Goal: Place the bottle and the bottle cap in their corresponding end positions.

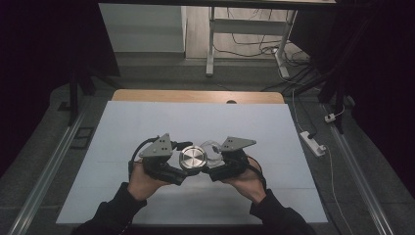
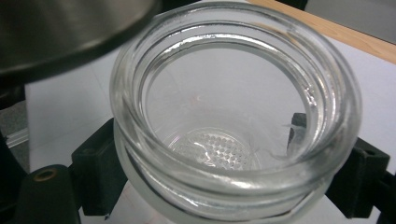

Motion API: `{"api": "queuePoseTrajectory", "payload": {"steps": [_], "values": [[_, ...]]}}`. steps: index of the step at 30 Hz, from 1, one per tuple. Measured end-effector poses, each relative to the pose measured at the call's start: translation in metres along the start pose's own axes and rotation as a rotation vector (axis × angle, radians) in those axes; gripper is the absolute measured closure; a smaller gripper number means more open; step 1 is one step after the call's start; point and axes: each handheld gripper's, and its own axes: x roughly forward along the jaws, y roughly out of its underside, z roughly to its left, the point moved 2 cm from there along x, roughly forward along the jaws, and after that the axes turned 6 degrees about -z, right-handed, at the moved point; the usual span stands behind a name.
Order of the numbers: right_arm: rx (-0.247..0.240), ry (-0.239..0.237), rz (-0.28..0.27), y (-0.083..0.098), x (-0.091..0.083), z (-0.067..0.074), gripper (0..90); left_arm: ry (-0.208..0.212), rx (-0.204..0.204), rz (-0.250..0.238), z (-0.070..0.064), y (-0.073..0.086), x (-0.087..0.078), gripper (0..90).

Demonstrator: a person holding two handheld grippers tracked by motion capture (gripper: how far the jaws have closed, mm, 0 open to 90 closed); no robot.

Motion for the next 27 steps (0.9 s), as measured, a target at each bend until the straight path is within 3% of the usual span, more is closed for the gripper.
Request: {"api": "queuePoseTrajectory", "payload": {"steps": [13, 27], "values": [[0.014, 0.039, -0.014, -0.004, 0.001, -0.017, 14.8, 0.014, -0.011, 0.009, 0.0, 0.01, -0.001, 20.6], [0.022, 0.067, -0.015, -0.013, 0.02, -0.037, 14.8, 0.033, -0.02, 0.019, 0.0, 0.036, 0.005, 20.6]]}}
